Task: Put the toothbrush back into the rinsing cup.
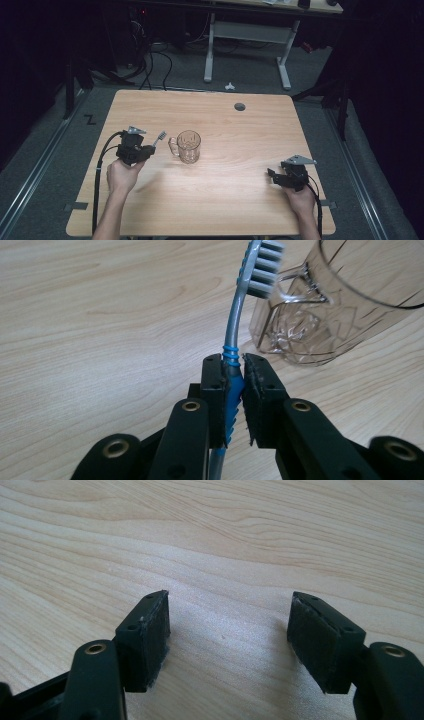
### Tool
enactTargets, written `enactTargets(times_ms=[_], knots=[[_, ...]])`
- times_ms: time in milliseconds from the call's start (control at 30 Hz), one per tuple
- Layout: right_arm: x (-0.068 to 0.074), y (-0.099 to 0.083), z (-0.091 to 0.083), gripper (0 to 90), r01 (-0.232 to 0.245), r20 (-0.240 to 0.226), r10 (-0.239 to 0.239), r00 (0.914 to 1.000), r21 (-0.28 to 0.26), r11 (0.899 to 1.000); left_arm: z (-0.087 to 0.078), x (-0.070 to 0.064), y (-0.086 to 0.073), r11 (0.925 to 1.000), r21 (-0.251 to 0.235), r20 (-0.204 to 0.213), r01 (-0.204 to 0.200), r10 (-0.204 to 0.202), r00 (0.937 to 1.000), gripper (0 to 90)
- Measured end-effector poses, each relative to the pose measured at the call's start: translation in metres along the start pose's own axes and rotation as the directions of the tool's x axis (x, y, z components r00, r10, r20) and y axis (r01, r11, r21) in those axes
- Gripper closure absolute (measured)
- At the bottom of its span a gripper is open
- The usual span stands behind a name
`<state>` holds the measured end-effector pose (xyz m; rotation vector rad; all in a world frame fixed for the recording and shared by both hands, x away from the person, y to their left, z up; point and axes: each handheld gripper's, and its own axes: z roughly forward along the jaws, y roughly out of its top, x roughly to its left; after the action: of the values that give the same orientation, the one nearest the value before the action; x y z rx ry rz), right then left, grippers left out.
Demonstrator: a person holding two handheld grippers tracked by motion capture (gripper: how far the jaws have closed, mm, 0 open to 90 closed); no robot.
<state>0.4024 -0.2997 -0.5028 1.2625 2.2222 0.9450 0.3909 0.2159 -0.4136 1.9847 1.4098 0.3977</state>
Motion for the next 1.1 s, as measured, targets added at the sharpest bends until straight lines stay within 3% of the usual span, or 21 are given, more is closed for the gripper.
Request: enactTargets(times_ms=[333,567,833,1100], knots=[[0.000,0.000,0.000,34.0,0.000,-0.001,0.000,1.0000,0.000,1.000,-0.008,-0.002,0.003,0.9970,-0.071,0.047,0.032,-0.028,0.9985,80.1],[0.000,0.000,0.000,34.0,0.000,-0.001,0.000,1.0000,0.000,1.000,-0.009,-0.007,0.006,0.9942,-0.104,0.063,0.026,-0.020,0.9978,80.0],[0.000,0.000,0.000,34.0,0.001,-0.001,-0.001,1.0000,0.000,1.000,-0.013,-0.012,0.013,0.9866,-0.160,0.100,0.032,-0.016,0.9949,80.1],[0.000,0.000,0.000,34.0,0.001,-0.002,-0.001,1.0000,0.000,1.000,-0.015,-0.020,0.024,0.9798,-0.199,0.109,0.016,0.006,0.9940,80.1]])
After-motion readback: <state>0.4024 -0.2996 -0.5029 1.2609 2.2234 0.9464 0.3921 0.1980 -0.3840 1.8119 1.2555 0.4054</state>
